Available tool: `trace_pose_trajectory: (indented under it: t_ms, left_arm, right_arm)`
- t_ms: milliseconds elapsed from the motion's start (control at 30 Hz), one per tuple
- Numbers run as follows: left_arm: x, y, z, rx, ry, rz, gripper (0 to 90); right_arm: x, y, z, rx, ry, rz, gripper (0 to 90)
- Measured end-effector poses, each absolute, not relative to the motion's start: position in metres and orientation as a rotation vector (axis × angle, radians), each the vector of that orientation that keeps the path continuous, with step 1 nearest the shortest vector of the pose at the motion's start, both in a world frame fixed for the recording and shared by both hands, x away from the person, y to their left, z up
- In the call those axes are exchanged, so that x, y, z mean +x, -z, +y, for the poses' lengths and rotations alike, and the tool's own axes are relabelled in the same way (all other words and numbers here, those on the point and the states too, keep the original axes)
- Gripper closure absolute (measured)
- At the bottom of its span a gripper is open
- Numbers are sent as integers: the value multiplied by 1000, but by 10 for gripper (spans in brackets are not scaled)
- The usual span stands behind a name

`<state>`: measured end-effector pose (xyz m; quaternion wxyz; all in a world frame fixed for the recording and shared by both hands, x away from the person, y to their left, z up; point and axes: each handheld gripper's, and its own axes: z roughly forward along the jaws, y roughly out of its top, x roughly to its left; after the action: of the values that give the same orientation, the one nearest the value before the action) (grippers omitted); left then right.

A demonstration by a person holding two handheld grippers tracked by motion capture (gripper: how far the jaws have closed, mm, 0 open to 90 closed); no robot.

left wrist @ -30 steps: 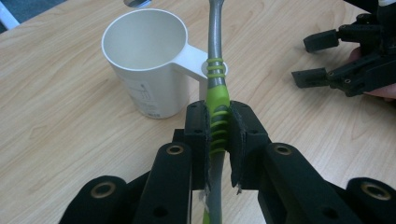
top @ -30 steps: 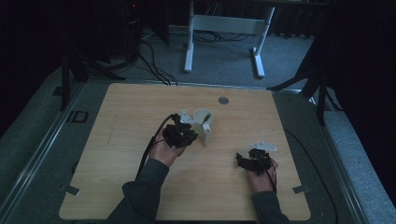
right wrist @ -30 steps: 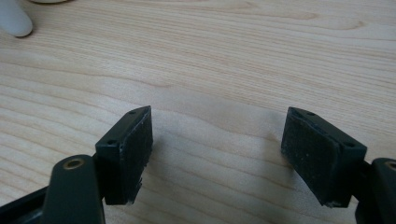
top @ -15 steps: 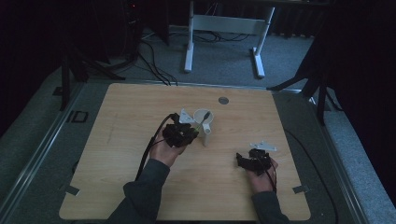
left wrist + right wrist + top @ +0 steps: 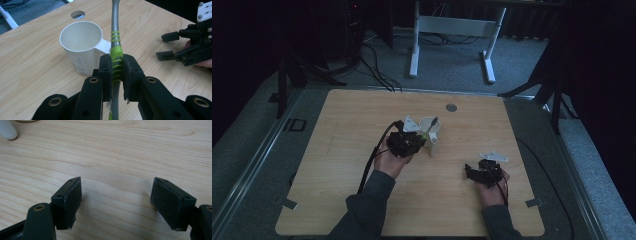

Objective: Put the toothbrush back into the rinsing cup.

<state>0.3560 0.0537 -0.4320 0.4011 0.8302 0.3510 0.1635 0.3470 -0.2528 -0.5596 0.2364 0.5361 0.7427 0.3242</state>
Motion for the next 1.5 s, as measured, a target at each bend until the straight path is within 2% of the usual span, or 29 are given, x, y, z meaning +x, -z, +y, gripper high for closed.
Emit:
trace_pose_trajectory:
  t_ms: [1500]
  left_arm:
    - [359,432,60,1937,-370,820,789]
  right_arm:
    - [347,560,-253,1471,-889,2036,246]
